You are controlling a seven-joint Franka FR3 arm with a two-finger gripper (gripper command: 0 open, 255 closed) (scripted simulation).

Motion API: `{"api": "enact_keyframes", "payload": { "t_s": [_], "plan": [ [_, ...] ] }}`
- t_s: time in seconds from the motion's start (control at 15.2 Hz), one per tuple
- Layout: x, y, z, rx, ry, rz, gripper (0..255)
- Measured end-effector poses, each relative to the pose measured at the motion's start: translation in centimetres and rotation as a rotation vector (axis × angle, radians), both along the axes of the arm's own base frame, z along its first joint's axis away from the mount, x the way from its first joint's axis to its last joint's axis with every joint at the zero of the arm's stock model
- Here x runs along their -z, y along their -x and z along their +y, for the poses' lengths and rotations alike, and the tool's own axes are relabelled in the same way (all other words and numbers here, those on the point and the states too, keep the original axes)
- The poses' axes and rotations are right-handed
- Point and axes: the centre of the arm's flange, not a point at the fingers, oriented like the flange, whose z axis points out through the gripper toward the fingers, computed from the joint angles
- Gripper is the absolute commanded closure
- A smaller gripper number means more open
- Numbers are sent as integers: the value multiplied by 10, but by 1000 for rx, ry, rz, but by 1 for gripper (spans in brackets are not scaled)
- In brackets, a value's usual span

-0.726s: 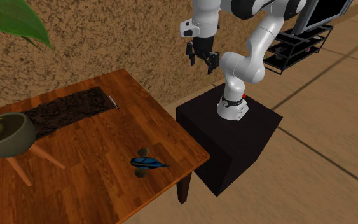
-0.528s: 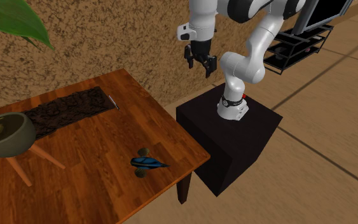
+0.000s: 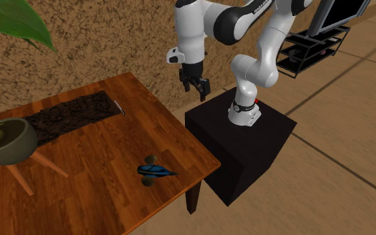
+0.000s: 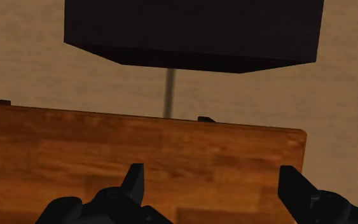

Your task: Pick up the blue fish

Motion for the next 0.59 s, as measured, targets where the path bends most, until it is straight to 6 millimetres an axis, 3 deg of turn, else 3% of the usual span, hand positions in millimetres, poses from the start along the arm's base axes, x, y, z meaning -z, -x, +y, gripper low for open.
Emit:
{"api": "enact_keyframes", "payload": {
  "t_s": [0.59],
  "plan": [
    [62, -90, -10, 97, -132, -51, 0]
  ]
}}
